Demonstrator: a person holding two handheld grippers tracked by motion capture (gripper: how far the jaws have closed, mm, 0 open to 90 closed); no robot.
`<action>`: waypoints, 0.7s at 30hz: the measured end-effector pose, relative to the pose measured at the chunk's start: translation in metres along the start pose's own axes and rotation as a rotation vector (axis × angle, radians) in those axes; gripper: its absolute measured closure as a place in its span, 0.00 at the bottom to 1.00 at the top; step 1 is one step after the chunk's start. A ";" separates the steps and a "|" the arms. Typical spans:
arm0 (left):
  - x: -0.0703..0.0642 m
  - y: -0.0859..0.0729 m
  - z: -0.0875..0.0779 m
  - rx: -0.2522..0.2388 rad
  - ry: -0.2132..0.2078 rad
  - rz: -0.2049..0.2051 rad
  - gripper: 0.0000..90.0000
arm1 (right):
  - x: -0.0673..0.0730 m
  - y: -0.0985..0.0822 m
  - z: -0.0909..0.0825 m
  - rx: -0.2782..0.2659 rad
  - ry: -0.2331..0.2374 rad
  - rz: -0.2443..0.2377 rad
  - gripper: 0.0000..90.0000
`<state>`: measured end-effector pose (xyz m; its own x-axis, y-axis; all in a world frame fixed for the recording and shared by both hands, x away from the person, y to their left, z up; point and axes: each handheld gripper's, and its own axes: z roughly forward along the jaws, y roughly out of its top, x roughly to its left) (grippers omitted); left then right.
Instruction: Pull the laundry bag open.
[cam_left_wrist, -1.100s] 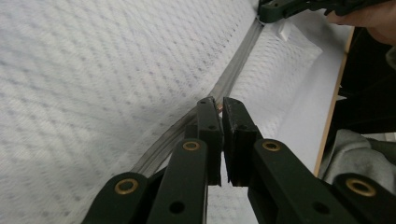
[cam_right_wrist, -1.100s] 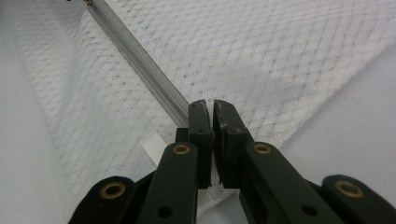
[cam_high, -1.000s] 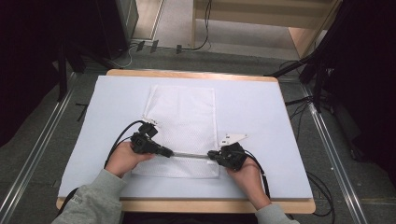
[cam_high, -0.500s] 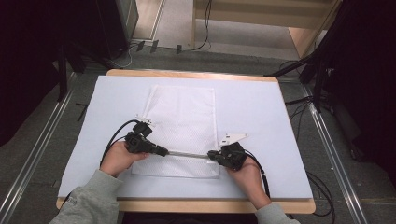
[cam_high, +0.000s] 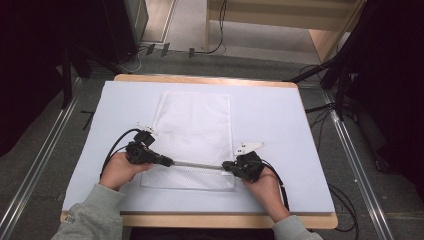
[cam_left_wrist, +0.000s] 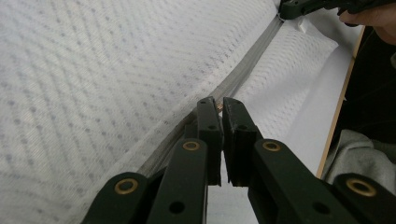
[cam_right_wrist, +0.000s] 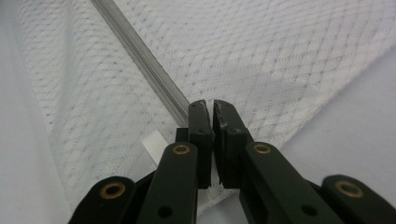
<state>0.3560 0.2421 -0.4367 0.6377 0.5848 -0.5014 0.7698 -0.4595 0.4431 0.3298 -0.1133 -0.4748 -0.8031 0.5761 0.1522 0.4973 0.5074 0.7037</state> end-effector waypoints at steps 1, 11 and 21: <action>0.001 -0.001 -0.001 0.001 0.005 -0.003 0.98 | 0.000 0.000 0.000 0.000 0.001 0.001 0.98; 0.011 -0.015 -0.017 -0.016 0.020 -0.040 0.98 | -0.001 0.001 0.000 0.009 0.010 0.011 0.98; 0.019 -0.026 -0.030 -0.038 0.018 -0.065 0.98 | -0.001 0.002 0.000 0.012 0.009 0.001 0.98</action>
<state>0.3467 0.2853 -0.4351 0.5856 0.6247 -0.5166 0.8076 -0.3947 0.4382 0.3317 -0.1130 -0.4740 -0.8055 0.5710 0.1586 0.5017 0.5146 0.6953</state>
